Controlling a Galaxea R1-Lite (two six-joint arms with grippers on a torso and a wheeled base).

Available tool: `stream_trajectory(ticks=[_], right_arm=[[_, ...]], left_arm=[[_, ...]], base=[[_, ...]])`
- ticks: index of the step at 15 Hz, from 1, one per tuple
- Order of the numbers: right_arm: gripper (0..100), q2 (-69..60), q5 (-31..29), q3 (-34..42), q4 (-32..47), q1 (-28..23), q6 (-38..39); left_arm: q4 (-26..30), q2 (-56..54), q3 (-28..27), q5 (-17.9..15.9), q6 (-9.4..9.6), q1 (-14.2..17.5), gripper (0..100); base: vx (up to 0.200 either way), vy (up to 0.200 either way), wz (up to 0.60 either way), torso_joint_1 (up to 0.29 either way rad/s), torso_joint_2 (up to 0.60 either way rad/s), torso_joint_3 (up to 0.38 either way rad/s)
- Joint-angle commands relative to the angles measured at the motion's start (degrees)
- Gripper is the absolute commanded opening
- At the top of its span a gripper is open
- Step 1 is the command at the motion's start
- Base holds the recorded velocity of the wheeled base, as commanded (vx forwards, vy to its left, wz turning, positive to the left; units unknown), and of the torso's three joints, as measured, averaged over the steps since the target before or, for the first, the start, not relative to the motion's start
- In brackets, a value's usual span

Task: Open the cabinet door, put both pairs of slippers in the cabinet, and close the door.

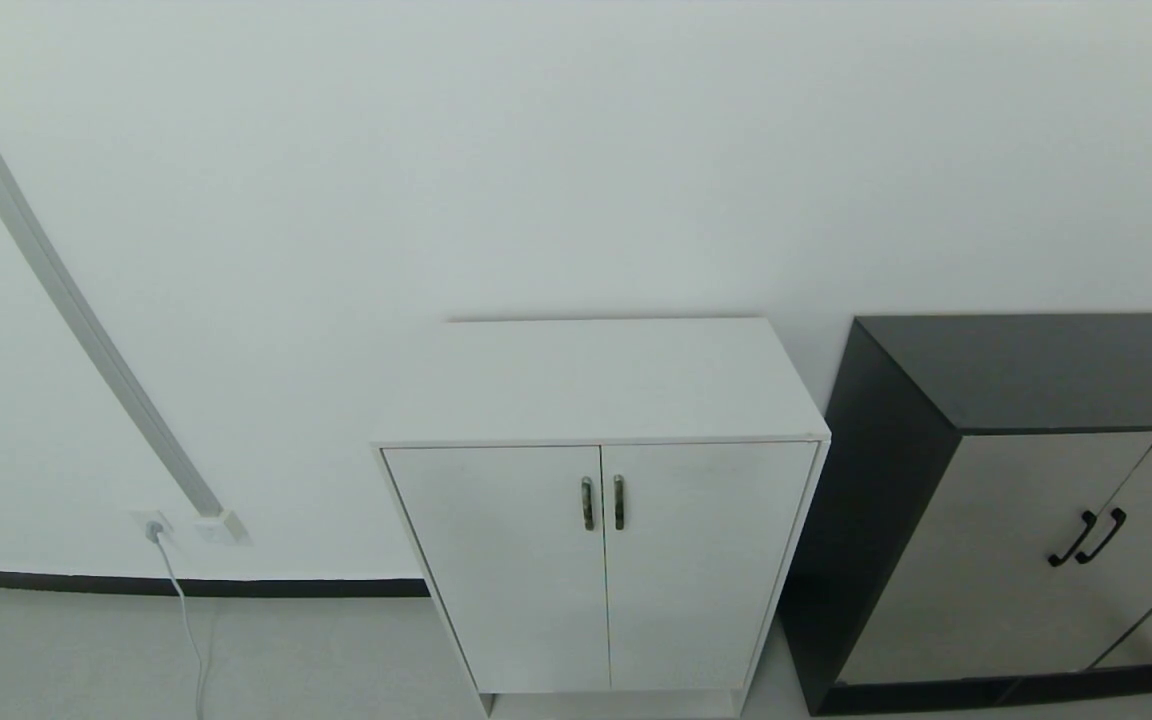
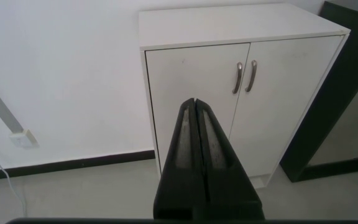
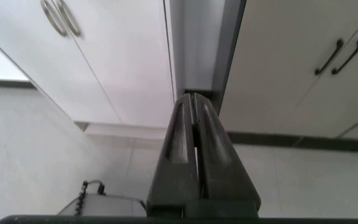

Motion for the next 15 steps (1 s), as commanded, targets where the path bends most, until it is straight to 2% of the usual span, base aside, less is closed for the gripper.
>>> stream_trajectory(ticks=[1,6,9,13,15], right_arm=[[0,-5.6,0.0,0.0,0.0,0.0,0.0],[0,-9.2,0.0,0.0,-0.1,-0.1,0.1],[0,-12.1,-0.1,0.0,0.0,-3.6,0.2],[0,-13.3,-0.4,0.0,-0.1,-3.4,0.3],[0,-13.5,-3.2,0.0,-0.2,-3.2,0.4]], left_arm=[[0.0,0.1,0.0,0.0,-0.01,0.0,0],[0.0,0.1,0.0,0.0,-0.01,0.0,0],[0.0,0.0,0.0,0.0,-0.01,0.0,0],[0.0,0.1,0.0,0.1,-0.01,0.0,0],[0.0,0.0,0.0,0.0,-0.01,0.0,0]], base=[[0.000,0.000,0.00,0.000,0.00,0.000],[0.000,0.000,0.00,0.000,0.00,0.000],[0.000,0.000,0.00,0.000,0.00,0.000],[0.000,0.000,0.00,0.000,0.00,0.000],[0.000,0.000,0.00,0.000,0.00,0.000]])
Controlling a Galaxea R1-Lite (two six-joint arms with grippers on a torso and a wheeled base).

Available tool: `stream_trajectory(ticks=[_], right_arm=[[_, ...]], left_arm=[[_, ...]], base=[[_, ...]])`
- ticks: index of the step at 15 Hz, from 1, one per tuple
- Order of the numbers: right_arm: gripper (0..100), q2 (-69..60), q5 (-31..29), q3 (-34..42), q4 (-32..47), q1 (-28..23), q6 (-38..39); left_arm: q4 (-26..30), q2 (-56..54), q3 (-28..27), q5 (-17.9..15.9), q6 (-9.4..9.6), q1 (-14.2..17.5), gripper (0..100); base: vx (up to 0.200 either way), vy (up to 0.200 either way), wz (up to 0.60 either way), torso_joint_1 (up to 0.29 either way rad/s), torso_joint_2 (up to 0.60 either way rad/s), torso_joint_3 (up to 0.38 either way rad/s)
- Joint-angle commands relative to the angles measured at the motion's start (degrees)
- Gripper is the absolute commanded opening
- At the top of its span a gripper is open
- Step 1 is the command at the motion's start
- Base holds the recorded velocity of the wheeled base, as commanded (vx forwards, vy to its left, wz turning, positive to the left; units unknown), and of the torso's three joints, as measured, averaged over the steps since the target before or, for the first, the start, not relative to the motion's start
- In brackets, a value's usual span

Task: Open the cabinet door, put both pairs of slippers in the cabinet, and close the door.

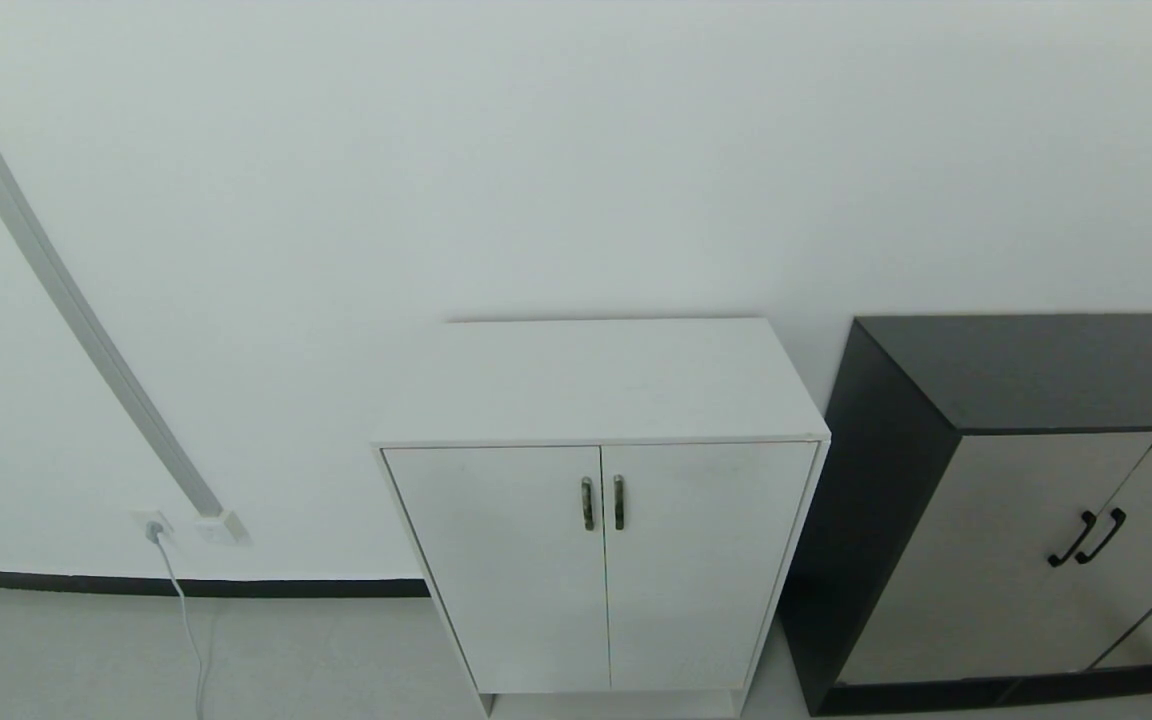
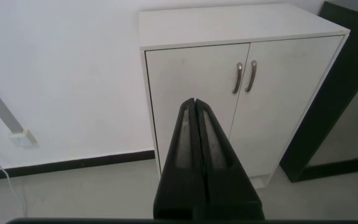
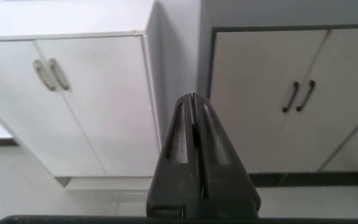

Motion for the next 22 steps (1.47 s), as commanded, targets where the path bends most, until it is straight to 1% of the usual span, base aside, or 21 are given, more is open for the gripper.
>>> stream_trajectory(ticks=[1,3,5,22], right_arm=[[0,-0.4,-0.6,0.0,0.0,0.1,0.0],[0,-0.4,-0.8,0.0,0.0,0.1,0.2],[0,-0.5,-5.4,0.0,-0.8,0.1,5.1],[0,-0.5,-5.3,0.0,-0.6,0.1,4.6]], left_arm=[[0.0,0.1,0.0,0.0,0.02,0.0,0],[0.0,0.0,0.0,0.0,0.02,0.0,0],[0.0,0.1,0.0,0.0,-0.07,0.0,0],[0.0,0.0,0.0,-0.1,0.10,0.0,0]], base=[[0.000,0.000,0.00,0.000,0.00,0.000],[0.000,0.000,0.00,0.000,0.00,0.000],[0.000,0.000,0.00,0.000,0.00,0.000],[0.000,0.000,0.00,0.000,0.00,0.000]])
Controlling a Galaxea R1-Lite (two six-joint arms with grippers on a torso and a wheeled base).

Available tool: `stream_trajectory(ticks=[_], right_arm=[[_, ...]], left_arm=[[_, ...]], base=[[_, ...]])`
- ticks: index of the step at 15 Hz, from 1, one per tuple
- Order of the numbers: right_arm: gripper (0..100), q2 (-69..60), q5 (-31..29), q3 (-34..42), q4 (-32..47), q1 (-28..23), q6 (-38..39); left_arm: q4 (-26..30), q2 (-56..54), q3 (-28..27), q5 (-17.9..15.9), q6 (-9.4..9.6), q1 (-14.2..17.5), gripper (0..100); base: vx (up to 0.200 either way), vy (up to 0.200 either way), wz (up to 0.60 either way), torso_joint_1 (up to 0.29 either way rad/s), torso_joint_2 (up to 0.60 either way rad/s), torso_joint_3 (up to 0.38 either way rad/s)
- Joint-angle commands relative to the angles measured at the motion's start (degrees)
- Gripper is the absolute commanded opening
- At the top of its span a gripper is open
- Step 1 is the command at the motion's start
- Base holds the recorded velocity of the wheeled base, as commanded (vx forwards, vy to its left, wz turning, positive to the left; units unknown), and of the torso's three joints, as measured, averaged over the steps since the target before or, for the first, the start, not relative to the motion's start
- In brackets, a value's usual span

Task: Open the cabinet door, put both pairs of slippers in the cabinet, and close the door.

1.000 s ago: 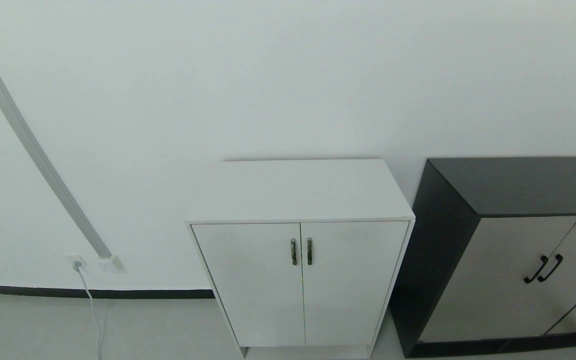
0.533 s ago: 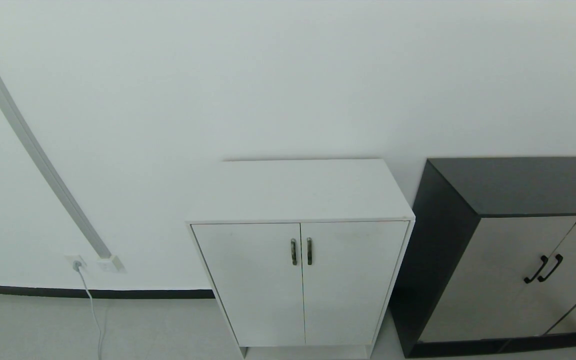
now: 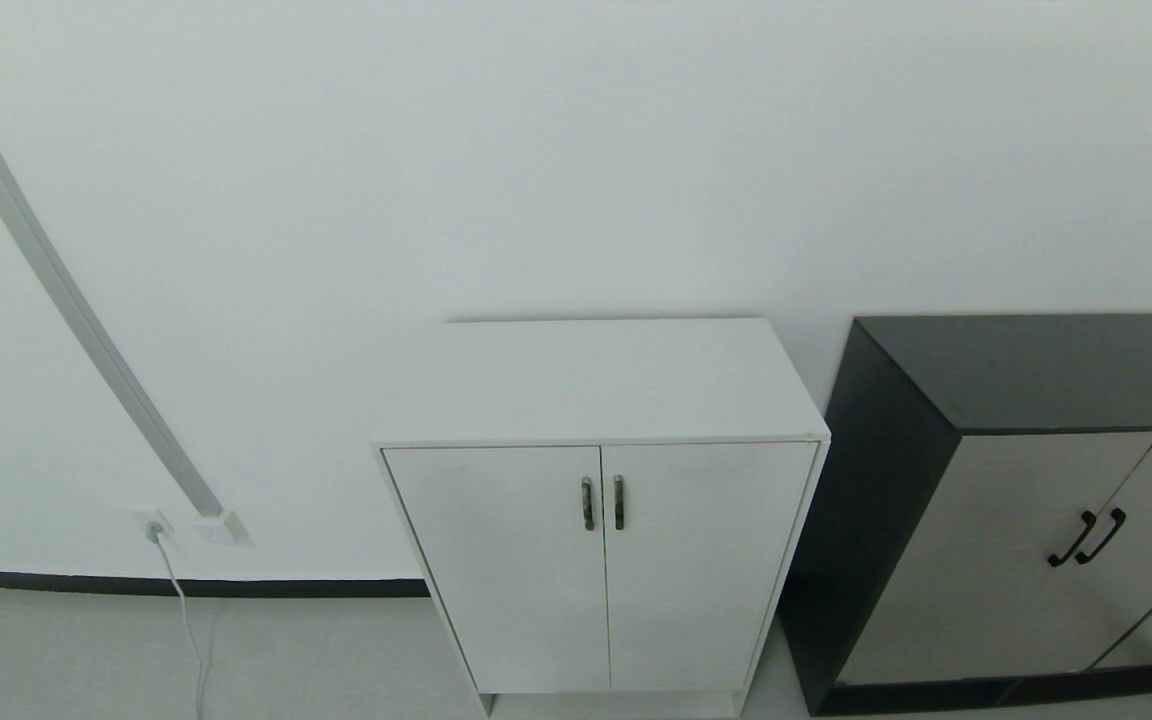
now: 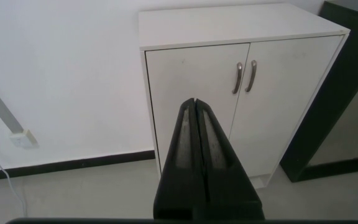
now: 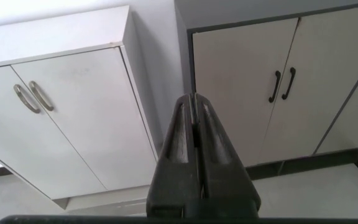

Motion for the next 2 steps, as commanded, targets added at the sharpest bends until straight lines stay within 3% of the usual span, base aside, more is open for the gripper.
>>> stream_trajectory(ticks=[1,2], right_arm=[[0,0.1,0.0,0.0,0.0,0.0,0.0],[0,0.1,0.0,0.0,0.0,0.0,0.0]], left_arm=[[0.0,0.1,0.0,0.0,0.02,0.0,0],[0.0,0.1,0.0,0.0,0.02,0.0,0]], base=[[0.000,0.000,0.00,0.000,0.00,0.000],[0.000,0.000,0.00,0.000,0.00,0.000]])
